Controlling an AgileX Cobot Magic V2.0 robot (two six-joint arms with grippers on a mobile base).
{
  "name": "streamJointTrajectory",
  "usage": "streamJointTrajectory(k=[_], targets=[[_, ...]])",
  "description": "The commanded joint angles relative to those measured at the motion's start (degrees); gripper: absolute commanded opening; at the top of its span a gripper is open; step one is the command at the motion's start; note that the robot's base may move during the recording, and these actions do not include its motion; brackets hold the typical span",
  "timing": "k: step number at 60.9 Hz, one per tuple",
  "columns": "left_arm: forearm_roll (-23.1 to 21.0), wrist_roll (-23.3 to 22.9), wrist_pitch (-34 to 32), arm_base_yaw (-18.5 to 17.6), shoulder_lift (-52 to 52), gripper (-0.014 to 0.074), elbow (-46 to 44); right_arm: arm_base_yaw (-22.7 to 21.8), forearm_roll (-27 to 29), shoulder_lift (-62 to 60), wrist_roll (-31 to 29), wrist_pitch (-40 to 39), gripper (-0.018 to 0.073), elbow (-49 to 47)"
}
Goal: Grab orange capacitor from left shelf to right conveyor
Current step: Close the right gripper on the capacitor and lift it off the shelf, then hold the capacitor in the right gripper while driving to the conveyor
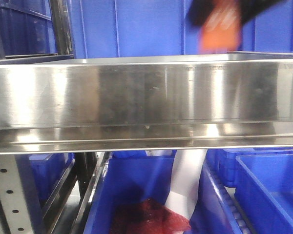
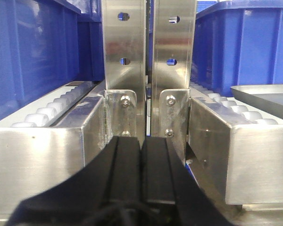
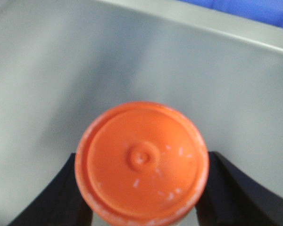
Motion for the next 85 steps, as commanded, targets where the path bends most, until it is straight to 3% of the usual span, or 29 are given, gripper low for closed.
streamJointTrajectory(k=[1, 36, 46, 61, 85], targets=[[-0.3, 0.0, -5.2, -0.1, 0.6, -0.0105, -0.4, 0.3, -1.3, -10.0, -0.9, -4.2, 0.0048, 1.6], [-0.3, 0.0, -5.2, -0.1, 0.6, -0.0105, -0.4, 0.4, -1.4, -72.9, -2.3, -10.6, 0.0048, 30.6], [-0.3, 0.0, -5.2, -0.1, 0.6, -0.0105, -0.4, 1.0, 1.4, -67.5, -1.8, -9.0, 0.0048, 31.7], [-0.3, 0.0, -5.1, -0.1, 0.6, -0.0105, -0.4, 1.0, 0.8, -65.4, -5.1, -22.3, 0.0048, 34.3], [-0.3, 0.0, -5.1, -0.1, 0.6, -0.0105, -0.4, 1.0, 0.5, -65.4, -5.2, -21.7, 0.0048, 35.5]])
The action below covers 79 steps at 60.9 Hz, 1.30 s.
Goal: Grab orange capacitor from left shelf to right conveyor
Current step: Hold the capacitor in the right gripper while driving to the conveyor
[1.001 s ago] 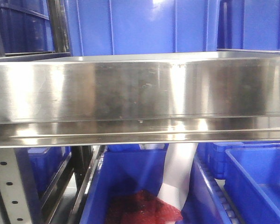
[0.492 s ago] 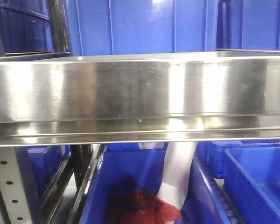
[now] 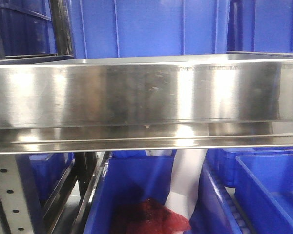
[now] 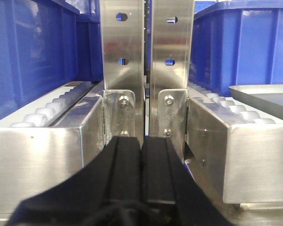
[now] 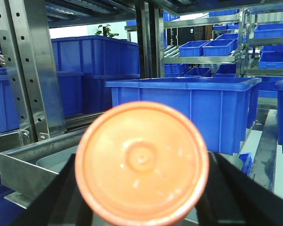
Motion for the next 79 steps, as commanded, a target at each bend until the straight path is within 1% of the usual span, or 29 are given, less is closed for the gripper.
streamJointTrajectory(k=[1, 79], targets=[[-0.3, 0.0, -5.1, -0.1, 0.6, -0.0105, -0.4, 0.1, -0.8, 1.4, -0.6, -5.3, 0.0048, -1.5], [-0.3, 0.0, -5.1, -0.1, 0.6, -0.0105, -0.4, 0.1, -0.8, 1.4, -0.6, -5.3, 0.0048, -1.5]])
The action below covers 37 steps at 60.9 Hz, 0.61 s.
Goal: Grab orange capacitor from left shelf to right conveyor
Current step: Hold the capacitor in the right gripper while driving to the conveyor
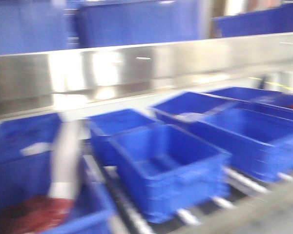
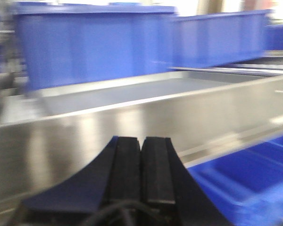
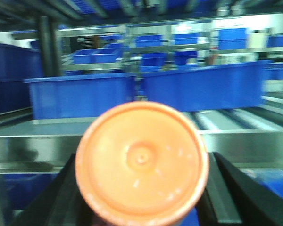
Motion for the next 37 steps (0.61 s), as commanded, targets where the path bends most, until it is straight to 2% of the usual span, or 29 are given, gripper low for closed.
streamJointTrajectory(k=[1, 37], targets=[[-0.3, 0.0, -5.1, -0.1, 0.6, -0.0105, -0.4, 0.1, -0.8, 1.3, -0.6, -5.3, 0.0048, -1.6], [-0.3, 0.0, -5.1, -0.1, 0.6, -0.0105, -0.4, 0.1, -0.8, 1.3, -0.6, -5.3, 0.0048, -1.6]])
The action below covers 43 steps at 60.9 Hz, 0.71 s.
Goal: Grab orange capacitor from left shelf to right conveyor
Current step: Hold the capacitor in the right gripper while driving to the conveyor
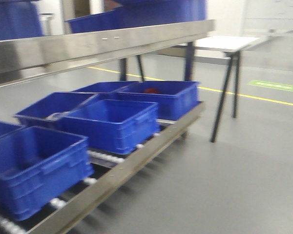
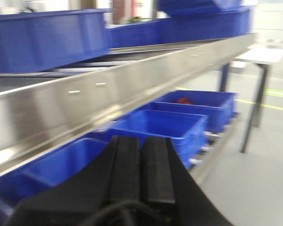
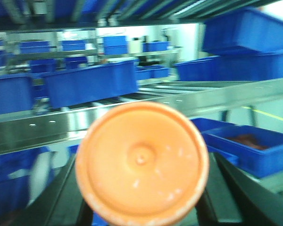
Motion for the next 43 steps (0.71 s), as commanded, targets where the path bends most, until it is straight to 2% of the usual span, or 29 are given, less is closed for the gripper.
streamJointTrajectory(k=[1, 43], targets=[[-0.3, 0.0, -5.1, -0.1, 0.6, -0.0105, -0.4, 0.1, -0.8, 1.3, -0.5, -5.3, 0.0048, -1.6], [-0.3, 0.0, -5.1, -0.1, 0.6, -0.0105, -0.4, 0.1, -0.8, 1.3, -0.5, -5.3, 0.0048, -1.6]])
